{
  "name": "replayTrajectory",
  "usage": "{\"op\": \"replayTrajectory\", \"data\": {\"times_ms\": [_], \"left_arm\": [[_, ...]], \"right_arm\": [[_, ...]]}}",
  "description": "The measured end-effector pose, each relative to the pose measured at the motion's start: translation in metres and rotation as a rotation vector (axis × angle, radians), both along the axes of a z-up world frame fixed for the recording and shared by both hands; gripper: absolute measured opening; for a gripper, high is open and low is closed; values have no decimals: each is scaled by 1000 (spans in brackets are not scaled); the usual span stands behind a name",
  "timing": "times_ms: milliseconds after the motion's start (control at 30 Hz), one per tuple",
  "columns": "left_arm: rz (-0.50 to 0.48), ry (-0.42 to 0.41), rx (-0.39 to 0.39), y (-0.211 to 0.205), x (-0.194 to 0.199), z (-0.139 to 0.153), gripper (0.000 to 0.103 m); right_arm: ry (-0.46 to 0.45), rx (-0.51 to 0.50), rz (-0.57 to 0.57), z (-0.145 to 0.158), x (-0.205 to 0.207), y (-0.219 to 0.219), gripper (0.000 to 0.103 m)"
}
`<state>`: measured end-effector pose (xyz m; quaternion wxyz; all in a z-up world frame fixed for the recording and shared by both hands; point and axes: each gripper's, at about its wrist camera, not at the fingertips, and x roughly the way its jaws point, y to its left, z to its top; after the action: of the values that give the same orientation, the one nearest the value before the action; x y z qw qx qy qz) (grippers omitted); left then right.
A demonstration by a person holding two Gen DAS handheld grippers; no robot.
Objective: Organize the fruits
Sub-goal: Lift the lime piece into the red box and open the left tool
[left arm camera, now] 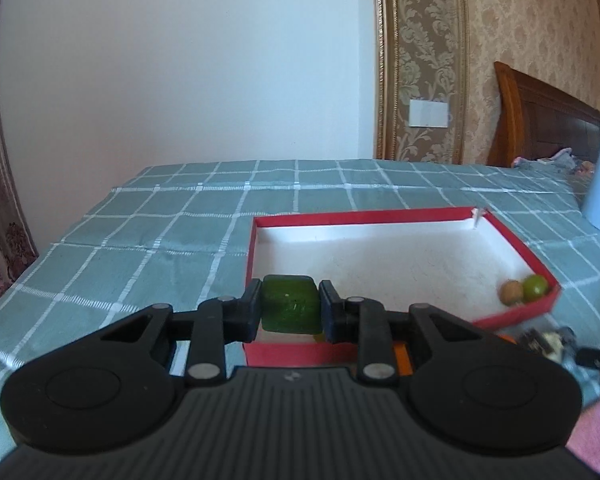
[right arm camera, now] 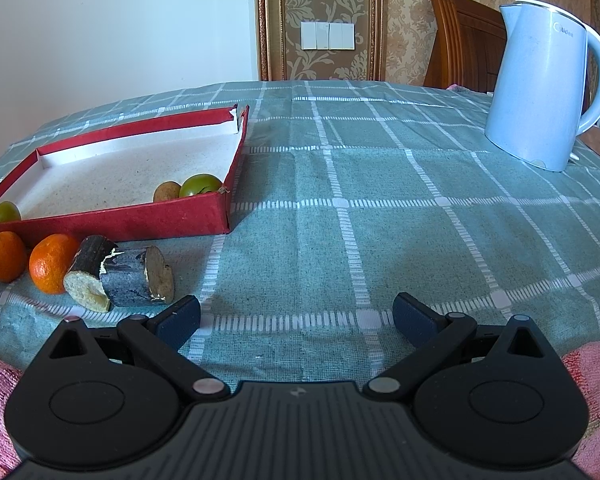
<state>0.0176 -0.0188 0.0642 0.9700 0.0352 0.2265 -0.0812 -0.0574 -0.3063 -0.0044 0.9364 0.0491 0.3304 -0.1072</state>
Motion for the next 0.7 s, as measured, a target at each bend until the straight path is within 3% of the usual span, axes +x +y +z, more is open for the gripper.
{"op": "replayTrajectory", "data": {"times_ms": [433,700], "left_arm": [[44,82,41,-20,65,-20,27],[62,126,53,-23,79,-42,27]], "right_arm": [[-9,12,3,0,1,1,103],[-10,16,13,0,0,-1,103]]}}
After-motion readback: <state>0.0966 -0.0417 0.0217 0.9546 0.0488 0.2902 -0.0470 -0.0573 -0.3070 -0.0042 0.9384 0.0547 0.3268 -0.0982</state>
